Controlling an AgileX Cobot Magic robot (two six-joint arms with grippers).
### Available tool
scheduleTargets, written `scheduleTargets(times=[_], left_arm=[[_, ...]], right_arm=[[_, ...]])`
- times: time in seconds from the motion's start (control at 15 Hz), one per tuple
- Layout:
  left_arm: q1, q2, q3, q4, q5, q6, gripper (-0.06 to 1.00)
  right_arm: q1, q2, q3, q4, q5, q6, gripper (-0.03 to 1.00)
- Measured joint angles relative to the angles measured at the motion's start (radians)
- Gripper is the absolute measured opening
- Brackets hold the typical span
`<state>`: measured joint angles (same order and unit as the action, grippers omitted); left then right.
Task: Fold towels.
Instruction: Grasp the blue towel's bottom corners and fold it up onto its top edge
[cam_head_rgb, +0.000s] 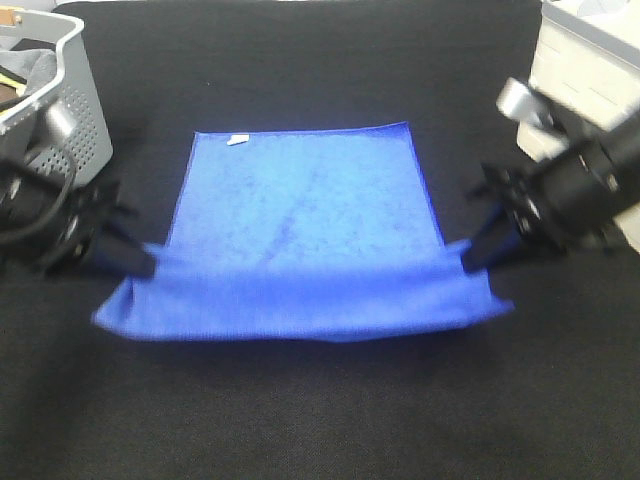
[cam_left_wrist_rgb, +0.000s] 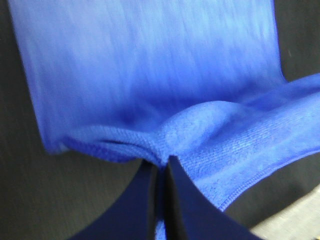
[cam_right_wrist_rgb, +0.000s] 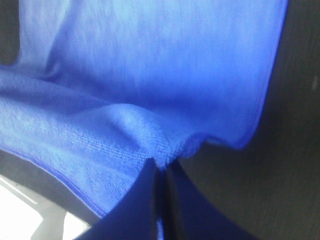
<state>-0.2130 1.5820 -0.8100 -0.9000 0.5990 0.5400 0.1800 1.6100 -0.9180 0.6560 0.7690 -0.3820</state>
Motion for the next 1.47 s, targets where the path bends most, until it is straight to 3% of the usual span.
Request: scheduleTargets(times=[0.33, 0.47, 0.6, 0.67, 1.07, 1.27, 1.47], left_arm=[[0.004, 0.229, -0.318, 0.105, -0.031, -0.034, 0.02], [0.025, 0.329, -0.472, 0.185, -0.04, -0.111, 0.02], [0.039, 0.406, -0.578, 0.214, -0.071, -0.132, 0.02], [0.039, 0.406, -0.578, 0.214, -0.071, -0.132, 0.02], [0.04, 0.664, -0.935, 0.224, -0.158, -0.139, 0.02], [0.04, 0.761, -1.02, 0.224, -0.271, -0.14, 0.02], [0.039, 0.834, -1.078, 0.223, -0.31, -0.14, 0.02]], right_arm=[[0.0, 0.294, -0.434, -0.031, 0.059, 0.031, 0.0], [0.0, 0.441, -0.633, -0.037, 0.067, 0.057, 0.0], [-0.002, 0.533, -0.766, -0.042, 0.069, 0.074, 0.0], [-0.002, 0.533, -0.766, -0.042, 0.069, 0.074, 0.0], [-0.086, 0.82, -1.198, -0.046, 0.092, 0.107, 0.0], [-0.086, 0.925, -1.318, -0.043, 0.068, 0.1, 0.0], [-0.086, 0.986, -1.349, -0.042, 0.017, 0.096, 0.0]])
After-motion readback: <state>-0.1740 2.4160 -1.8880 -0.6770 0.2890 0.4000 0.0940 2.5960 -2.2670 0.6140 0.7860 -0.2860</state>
